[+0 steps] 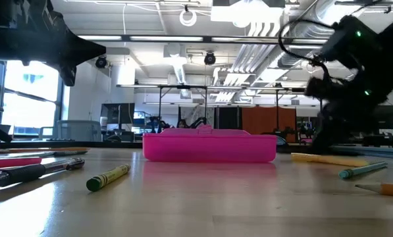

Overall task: Pick & place school supplies into a supply box
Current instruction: Put the black pen into the pink supply box

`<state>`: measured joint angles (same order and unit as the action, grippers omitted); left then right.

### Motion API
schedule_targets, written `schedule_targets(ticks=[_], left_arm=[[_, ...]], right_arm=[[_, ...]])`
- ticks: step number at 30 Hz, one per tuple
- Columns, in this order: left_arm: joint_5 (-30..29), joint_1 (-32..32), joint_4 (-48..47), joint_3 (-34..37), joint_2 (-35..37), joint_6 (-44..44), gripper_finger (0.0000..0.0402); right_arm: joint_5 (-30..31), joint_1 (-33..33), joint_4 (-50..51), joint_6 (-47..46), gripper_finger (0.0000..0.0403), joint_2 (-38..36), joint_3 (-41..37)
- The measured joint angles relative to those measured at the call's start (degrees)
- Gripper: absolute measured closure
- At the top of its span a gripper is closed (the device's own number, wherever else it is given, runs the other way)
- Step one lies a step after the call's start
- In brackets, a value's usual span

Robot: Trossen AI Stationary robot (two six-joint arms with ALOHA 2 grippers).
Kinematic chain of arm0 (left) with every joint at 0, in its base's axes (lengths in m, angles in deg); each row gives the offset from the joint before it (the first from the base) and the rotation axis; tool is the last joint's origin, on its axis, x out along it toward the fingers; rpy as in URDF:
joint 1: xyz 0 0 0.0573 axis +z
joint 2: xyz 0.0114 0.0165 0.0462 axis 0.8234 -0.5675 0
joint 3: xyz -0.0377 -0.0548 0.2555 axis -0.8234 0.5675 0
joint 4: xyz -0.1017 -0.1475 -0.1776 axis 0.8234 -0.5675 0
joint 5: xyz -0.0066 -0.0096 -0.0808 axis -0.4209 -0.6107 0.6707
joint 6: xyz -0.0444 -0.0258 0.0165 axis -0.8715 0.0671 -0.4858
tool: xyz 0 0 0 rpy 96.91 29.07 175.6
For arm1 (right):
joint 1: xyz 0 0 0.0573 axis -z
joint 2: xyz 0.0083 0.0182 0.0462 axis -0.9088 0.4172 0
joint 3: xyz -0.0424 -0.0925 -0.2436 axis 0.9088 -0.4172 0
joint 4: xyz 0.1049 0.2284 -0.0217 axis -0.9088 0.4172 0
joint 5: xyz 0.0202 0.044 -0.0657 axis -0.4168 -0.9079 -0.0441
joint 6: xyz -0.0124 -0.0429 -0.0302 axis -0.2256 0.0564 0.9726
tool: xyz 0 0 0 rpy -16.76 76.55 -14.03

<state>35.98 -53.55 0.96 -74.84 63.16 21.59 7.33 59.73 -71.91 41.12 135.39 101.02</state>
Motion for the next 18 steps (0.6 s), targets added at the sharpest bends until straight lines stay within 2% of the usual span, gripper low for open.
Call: schedule_targets(ticks=[7,9,12,18], left_arm=[[-0.13,0.00,0.00,0.00,0.00,0.02,0.0369],[-0.13,0.00,0.00,0.00,0.00,0.03,0.0369],[-0.15,0.00,0.01,0.00,0.02,0.04,0.0369],[-0.15,0.00,0.04,0.00,0.02,0.17,0.0369]], right_arm=[[10.89,0.14,12.24,9.73,0.0395,-0.15,16.18],[9.67,0.55,11.55,12.36,0.0390,0.00,20.55],[3.86,0.83,7.60,15.25,0.0390,2.03,25.79],[-2.29,0.81,2.08,18.46,0.0398,13.42,30.54]])
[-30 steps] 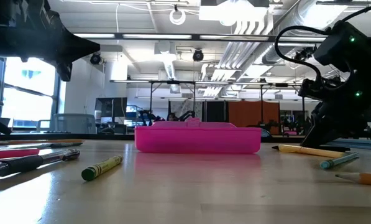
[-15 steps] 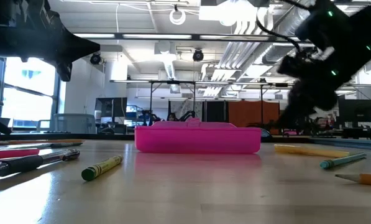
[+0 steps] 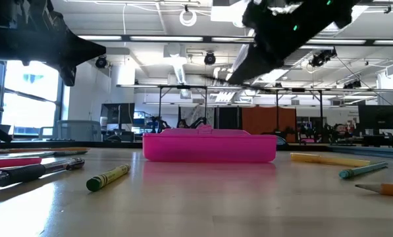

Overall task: Pick & place school supplies into a supply box
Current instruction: Put the black pen into the pink supply box, then put the yellow pen into the pink supply box

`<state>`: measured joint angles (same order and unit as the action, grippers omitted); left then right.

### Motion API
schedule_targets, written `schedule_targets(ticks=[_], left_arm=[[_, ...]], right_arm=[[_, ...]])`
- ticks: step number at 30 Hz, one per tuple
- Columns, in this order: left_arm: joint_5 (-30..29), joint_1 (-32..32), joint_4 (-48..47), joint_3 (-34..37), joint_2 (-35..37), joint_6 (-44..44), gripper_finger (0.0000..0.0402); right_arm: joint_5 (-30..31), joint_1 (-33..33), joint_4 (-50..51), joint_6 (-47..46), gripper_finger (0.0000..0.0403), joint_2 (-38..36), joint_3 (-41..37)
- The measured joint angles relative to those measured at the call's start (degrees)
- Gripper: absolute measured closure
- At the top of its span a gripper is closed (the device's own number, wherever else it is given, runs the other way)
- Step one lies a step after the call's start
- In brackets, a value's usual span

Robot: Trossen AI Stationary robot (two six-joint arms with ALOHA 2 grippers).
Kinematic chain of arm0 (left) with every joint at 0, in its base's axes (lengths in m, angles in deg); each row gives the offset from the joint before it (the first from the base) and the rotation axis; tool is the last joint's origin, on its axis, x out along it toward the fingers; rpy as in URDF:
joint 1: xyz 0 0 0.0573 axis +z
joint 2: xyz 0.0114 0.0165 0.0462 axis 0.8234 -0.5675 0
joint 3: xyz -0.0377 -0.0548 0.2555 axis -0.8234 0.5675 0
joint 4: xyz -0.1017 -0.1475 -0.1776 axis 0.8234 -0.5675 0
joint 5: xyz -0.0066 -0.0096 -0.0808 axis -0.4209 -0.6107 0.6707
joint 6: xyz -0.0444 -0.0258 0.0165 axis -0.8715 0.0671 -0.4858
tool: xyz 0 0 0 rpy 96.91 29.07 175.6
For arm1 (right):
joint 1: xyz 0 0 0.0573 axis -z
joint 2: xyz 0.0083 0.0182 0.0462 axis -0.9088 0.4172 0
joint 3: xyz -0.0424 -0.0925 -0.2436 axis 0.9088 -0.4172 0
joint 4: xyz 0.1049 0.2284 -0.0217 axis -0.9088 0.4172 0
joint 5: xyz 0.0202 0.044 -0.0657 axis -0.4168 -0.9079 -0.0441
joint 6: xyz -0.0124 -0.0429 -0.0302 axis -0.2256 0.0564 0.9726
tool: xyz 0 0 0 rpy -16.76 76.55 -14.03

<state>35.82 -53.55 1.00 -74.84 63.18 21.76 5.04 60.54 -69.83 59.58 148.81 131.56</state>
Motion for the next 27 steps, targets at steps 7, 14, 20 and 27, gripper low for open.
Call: schedule_targets(ticks=[7,14,20,27], left_arm=[[0.02,0.00,0.00,0.00,0.00,-0.02,0.0369],[0.02,0.00,0.02,0.00,0.00,-0.04,0.0369],[0.04,0.00,0.00,0.00,0.00,-0.05,0.0369],[0.04,0.00,0.00,0.00,0.00,-0.04,0.0369]], right_arm=[[-13.52,0.00,-3.78,4.72,0.0390,16.29,3.76],[-9.83,0.77,-3.90,5.75,0.0389,22.94,8.55],[-14.64,1.87,-2.01,4.56,0.0384,23.19,11.08],[-17.66,0.90,4.24,4.48,0.0328,23.19,13.08]])
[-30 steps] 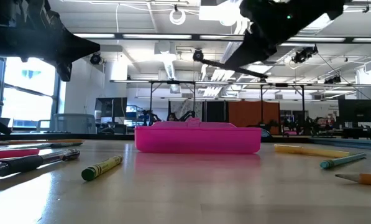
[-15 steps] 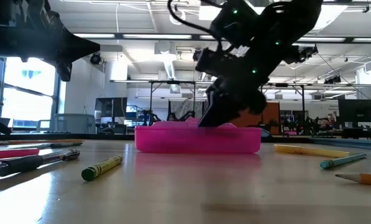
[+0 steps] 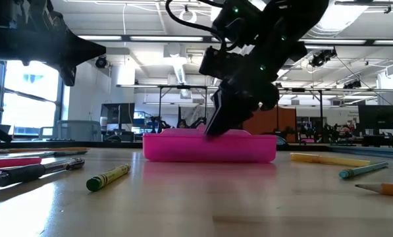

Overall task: Pick & place school supplies into a supply box
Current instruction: Put the yellow pen into the pink supply box

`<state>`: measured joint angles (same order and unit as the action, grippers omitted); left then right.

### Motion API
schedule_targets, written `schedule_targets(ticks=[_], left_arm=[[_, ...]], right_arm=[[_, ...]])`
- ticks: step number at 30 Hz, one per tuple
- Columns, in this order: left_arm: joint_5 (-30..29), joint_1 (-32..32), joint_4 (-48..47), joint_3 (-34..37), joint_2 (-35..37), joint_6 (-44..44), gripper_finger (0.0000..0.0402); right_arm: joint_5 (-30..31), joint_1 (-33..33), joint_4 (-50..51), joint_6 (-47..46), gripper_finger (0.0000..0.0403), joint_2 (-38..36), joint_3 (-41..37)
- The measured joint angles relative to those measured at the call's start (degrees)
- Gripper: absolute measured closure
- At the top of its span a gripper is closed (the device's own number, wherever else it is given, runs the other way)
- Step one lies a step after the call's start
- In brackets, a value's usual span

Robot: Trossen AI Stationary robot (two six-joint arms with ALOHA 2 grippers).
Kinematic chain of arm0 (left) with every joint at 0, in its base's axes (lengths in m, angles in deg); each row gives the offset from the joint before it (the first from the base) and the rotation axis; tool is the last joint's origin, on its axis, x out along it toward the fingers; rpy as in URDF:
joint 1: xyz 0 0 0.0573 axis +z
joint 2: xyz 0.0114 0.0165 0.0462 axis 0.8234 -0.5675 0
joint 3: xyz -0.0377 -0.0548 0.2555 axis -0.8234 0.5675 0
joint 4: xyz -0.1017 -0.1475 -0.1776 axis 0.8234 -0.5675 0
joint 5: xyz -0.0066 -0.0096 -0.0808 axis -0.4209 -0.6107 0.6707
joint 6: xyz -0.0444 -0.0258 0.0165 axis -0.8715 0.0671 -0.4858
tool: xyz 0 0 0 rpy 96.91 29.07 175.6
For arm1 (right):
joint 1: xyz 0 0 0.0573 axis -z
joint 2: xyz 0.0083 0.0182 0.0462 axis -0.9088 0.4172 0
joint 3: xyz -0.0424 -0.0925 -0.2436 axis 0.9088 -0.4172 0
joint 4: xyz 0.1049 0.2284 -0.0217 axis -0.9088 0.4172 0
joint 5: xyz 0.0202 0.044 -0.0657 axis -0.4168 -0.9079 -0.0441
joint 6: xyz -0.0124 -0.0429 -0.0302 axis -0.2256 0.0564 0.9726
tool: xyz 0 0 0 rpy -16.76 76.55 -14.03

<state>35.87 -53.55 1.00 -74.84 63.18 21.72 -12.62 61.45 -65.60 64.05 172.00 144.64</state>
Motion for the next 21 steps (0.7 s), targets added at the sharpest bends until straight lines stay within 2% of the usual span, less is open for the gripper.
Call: schedule_targets(ticks=[8,16,18,21], left_arm=[[0.02,0.00,0.00,0.00,0.00,-0.02,0.0369],[-0.42,0.00,-0.03,0.00,0.00,-0.01,0.0369],[-0.48,0.00,-0.02,0.00,-0.02,-0.02,0.0369],[-0.50,0.00,-0.04,0.00,-0.01,-0.02,0.0369]], right_arm=[[0.65,-2.56,6.20,-0.88,0.0286,-1.77,0.00],[15.44,-6.35,13.03,-4.22,0.0286,-10.27,-0.02],[16.71,-7.30,15.56,-8.11,0.0285,-12.99,-0.02],[17.08,-8.67,21.12,-19.30,0.0285,-16.26,-0.02]])
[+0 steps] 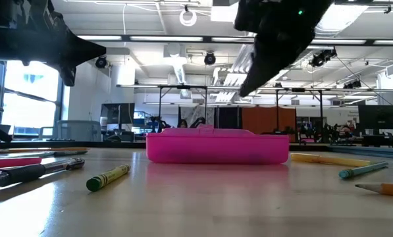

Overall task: Pick & place school supplies into a supply box
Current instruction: Put the yellow pen into the pink supply box

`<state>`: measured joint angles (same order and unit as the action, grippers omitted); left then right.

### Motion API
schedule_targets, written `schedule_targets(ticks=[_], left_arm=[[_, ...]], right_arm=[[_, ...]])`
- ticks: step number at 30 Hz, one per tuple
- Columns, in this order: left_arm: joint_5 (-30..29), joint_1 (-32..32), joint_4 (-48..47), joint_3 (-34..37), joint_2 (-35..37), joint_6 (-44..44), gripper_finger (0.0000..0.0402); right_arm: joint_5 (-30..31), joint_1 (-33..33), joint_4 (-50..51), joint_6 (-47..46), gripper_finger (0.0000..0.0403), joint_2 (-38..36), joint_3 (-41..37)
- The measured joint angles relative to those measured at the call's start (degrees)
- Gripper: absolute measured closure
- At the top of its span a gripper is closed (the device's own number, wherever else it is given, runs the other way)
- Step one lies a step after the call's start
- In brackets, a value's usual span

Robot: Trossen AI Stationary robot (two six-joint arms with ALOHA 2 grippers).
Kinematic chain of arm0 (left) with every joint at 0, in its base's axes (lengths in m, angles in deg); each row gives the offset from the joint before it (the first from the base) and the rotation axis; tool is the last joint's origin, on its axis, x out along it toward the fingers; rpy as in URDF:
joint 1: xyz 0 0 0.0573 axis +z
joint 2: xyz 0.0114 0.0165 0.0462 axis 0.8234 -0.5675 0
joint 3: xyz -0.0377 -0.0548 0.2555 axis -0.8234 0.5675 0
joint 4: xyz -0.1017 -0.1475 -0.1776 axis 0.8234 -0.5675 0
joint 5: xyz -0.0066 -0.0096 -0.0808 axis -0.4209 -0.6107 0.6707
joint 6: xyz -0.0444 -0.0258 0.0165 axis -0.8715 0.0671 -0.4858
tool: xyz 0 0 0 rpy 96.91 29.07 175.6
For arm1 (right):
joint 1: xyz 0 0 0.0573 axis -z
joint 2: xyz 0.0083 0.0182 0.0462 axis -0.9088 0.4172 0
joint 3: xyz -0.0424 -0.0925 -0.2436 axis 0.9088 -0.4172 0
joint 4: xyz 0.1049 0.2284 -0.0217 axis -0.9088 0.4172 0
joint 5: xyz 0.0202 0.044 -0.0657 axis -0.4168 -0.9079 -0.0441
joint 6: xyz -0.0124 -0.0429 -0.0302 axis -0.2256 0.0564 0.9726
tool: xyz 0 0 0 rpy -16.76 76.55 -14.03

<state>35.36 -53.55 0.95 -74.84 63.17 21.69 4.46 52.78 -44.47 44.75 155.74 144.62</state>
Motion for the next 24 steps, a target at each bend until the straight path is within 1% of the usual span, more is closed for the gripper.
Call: schedule_targets(ticks=[3,6,9,13,19,24], left_arm=[[0.00,0.00,-0.02,0.00,-0.01,0.00,0.0369],[-0.02,0.00,-0.04,0.00,-0.01,-0.02,0.0369],[-0.05,0.00,-0.04,0.00,-0.01,-0.02,0.0369],[-0.74,0.00,-0.04,0.00,-0.01,-0.09,0.0369],[-1.36,0.00,-0.02,0.00,-0.01,-2.60,0.0369],[-2.39,0.00,-0.01,0.00,-0.01,-3.19,0.0369]], right_arm=[[-0.15,-1.62,7.83,-10.86,0.0286,-2.19,-0.79],[-0.88,-3.57,15.00,-21.20,0.0286,-2.73,-2.79],[-1.53,-5.14,17.09,-29.06,0.0285,-2.60,-6.16],[2.98,-6.32,13.28,-34.17,0.0285,-2.47,-12.51],[11.85,-6.18,3.49,-37.53,0.0285,-2.47,-20.94],[12.71,-6.25,-10.22,-41.07,0.0285,-2.48,-27.80]])
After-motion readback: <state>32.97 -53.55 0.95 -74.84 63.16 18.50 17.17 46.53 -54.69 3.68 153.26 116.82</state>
